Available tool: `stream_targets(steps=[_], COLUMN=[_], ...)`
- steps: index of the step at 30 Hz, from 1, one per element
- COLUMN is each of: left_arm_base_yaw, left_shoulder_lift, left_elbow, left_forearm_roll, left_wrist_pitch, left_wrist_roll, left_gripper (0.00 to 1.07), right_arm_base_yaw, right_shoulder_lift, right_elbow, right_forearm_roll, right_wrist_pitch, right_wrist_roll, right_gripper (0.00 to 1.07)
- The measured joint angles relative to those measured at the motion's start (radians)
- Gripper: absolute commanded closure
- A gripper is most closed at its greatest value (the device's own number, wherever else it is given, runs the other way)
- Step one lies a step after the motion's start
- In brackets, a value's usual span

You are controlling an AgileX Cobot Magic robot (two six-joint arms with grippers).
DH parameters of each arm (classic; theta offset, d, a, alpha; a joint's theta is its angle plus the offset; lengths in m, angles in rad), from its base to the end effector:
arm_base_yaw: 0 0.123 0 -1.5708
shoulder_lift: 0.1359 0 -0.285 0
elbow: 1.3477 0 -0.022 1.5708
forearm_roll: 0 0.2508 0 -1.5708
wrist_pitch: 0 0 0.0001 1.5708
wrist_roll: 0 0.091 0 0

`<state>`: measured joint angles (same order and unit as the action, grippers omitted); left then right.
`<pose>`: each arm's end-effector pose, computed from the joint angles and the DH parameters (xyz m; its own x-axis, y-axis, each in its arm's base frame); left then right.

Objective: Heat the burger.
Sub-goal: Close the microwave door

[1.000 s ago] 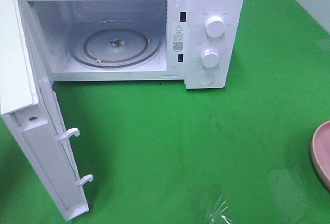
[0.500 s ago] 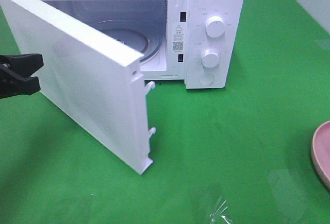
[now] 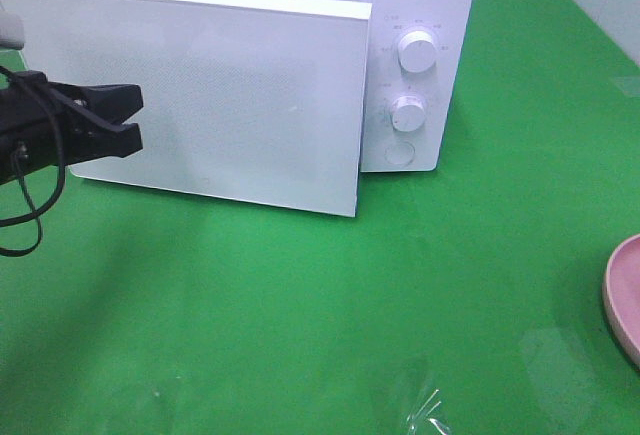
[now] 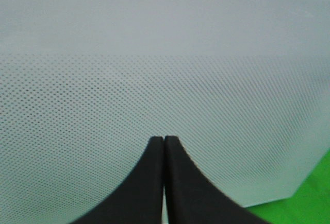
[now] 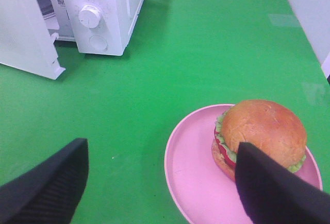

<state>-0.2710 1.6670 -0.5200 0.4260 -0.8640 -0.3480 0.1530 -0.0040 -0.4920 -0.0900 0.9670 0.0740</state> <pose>0.2730 -0.1055 0.1715 -0.2644 0.0130 -0.9643 0.5328 0.8354 -0.1349 -0.0001 -0.0068 0.2830 -0.3702 -0.0341 -0.9283 -0.0757 0.9971 -0.0064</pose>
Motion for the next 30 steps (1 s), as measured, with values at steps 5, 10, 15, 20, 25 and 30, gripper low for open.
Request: stream_targets(steps=[5,10,15,20,25,30], left_arm_base_yaw=[-0.037,-0.074,-0.119,-0.155,-0.187,-0.222], left_shoulder_lift=[0.041,0.07,0.114,0.153,0.183,0.222], left_elbow=[-0.061,-0.12,-0.189,-0.253,-0.312,-0.373], left_forearm_roll=[-0.032,-0.059,-0.105,-0.128,-0.152,-0.177], left_wrist_pitch=[0.028,0.046,0.07,0.105,0.136,0.182], left_wrist_roll=[0.008,0.008,0.01,0.012,0.027,0.03], left_gripper=[1.07,1.07,1.07,1.07,1.07,1.07], right_arm_base_yaw=[0.0,0.0,-0.002,-0.002,-0.002,-0.002], right_shoulder_lift=[0.0,0.0,0.0,0.0,0.0,0.0], right_elbow=[0.0,0.0,0.0,0.0,0.0,0.0], right_forearm_roll=[0.0,0.0,0.0,0.0,0.0,0.0], right_wrist_pitch=[0.0,0.0,0.0,0.0,0.0,0.0], right_wrist_roll=[0.0,0.0,0.0,0.0,0.0,0.0], right_gripper=[0.34,0.34,0.34,0.34,0.34,0.34])
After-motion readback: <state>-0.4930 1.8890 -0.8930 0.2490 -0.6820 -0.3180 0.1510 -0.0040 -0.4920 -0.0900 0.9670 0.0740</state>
